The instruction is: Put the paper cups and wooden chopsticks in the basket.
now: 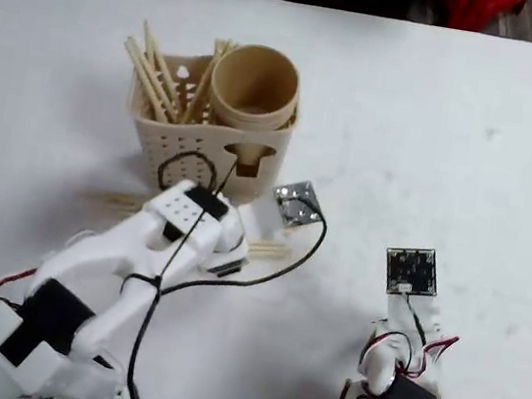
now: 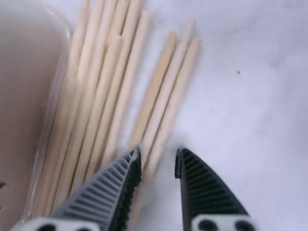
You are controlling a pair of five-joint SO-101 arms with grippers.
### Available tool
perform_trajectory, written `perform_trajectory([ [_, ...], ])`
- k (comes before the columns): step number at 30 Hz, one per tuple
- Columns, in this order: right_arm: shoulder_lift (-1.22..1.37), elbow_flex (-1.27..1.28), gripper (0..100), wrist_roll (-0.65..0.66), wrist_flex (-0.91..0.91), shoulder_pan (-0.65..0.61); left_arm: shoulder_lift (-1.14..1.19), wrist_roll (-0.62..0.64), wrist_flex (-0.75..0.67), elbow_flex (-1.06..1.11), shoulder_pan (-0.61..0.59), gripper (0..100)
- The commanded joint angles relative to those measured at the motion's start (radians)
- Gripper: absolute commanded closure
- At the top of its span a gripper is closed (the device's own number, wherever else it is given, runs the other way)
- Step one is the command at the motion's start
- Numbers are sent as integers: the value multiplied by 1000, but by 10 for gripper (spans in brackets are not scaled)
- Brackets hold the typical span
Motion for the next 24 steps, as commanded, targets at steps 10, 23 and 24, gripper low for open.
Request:
perform_trajectory([
  [10, -8, 6, 981, -11, -15, -4, -5, -11, -8, 11, 81, 926],
  [23, -8, 6, 981, -11, -15, -4, -2, -9, 37, 11, 87, 868],
  [24, -8, 6, 981, -11, -15, -4, -2, -9, 37, 11, 96, 868],
])
